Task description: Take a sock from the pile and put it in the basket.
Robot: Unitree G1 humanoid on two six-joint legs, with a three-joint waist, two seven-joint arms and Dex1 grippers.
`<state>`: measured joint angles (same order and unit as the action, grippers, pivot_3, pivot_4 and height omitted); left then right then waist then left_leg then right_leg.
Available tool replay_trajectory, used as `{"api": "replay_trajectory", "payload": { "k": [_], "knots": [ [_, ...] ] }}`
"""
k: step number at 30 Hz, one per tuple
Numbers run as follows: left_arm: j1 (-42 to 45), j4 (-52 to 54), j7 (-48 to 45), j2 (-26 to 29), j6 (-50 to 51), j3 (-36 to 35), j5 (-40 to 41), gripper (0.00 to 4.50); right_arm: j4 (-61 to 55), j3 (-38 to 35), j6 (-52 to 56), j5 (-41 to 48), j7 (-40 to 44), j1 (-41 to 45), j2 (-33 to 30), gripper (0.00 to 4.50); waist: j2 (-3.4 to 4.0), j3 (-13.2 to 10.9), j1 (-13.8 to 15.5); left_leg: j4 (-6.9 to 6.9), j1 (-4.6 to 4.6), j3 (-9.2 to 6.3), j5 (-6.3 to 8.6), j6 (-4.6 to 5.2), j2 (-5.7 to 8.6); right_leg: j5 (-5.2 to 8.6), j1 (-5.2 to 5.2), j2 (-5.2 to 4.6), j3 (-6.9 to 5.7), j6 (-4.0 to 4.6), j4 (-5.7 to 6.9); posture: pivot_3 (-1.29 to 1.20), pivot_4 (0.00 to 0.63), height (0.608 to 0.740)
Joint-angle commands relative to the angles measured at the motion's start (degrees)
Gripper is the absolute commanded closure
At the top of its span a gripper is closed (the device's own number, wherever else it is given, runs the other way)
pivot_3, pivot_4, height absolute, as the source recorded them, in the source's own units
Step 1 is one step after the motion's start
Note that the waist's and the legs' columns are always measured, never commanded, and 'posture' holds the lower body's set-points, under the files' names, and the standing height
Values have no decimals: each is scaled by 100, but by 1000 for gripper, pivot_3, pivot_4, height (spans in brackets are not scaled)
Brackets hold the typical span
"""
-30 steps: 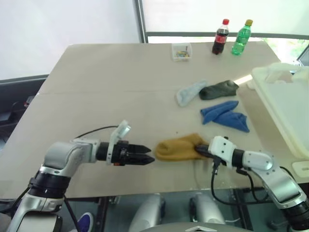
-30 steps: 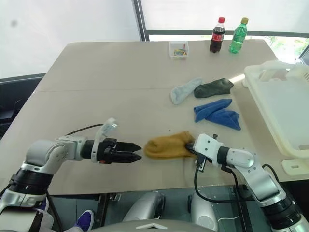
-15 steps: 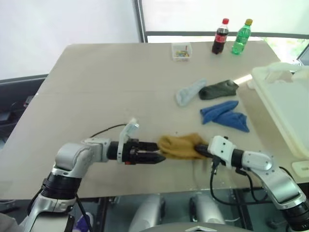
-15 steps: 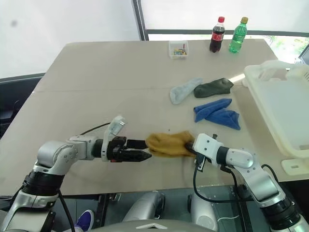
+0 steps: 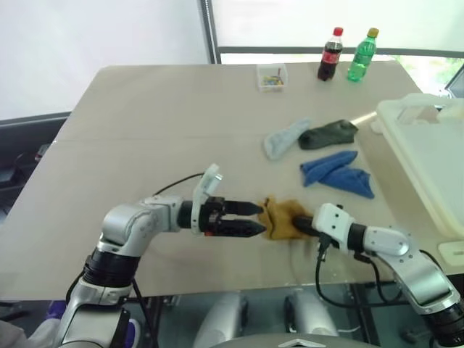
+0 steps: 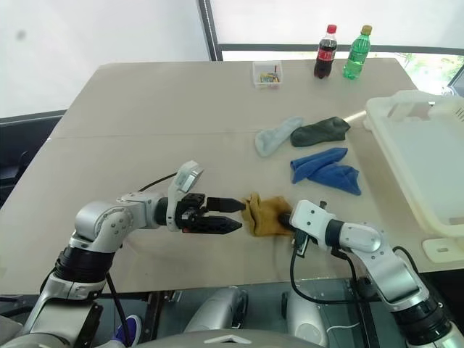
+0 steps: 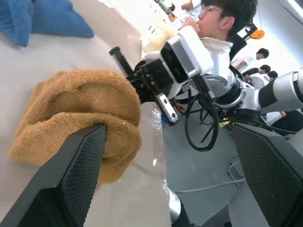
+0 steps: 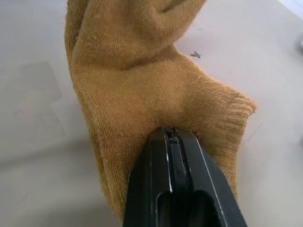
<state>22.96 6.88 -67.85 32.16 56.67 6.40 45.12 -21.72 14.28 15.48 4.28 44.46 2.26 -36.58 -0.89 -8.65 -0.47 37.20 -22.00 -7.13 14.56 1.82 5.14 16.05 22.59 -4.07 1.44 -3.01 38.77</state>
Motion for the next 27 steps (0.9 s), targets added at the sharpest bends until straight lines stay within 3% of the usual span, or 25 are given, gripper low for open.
{"api": "replay_trajectory", "payload": {
  "k": [1,18,27],
  "knots": [
    [305,-123,48,-424,-164,286,-54,61,-155,-69,37,-23,-60,-15,20,4500,-4,-2,54,4,0,-4,1,2,2,0,-1,-1,-6,-1,-2,0,150,740],
    [832,-1475,182,-1594,-789,972,-918,61,-688,-310,187,33,-61,-233,-173,4500,-6,-4,45,6,-7,-4,-10,-17,3,0,0,0,-6,-2,-1,0,150,740],
    [986,-2099,290,-1823,-744,1197,-1357,61,-1907,-1069,842,729,58,-751,-568,4500,-7,-4,123,10,-6,-10,-8,-13,3,1,-8,0,-14,-4,-4,0,150,740]
  ]
}}
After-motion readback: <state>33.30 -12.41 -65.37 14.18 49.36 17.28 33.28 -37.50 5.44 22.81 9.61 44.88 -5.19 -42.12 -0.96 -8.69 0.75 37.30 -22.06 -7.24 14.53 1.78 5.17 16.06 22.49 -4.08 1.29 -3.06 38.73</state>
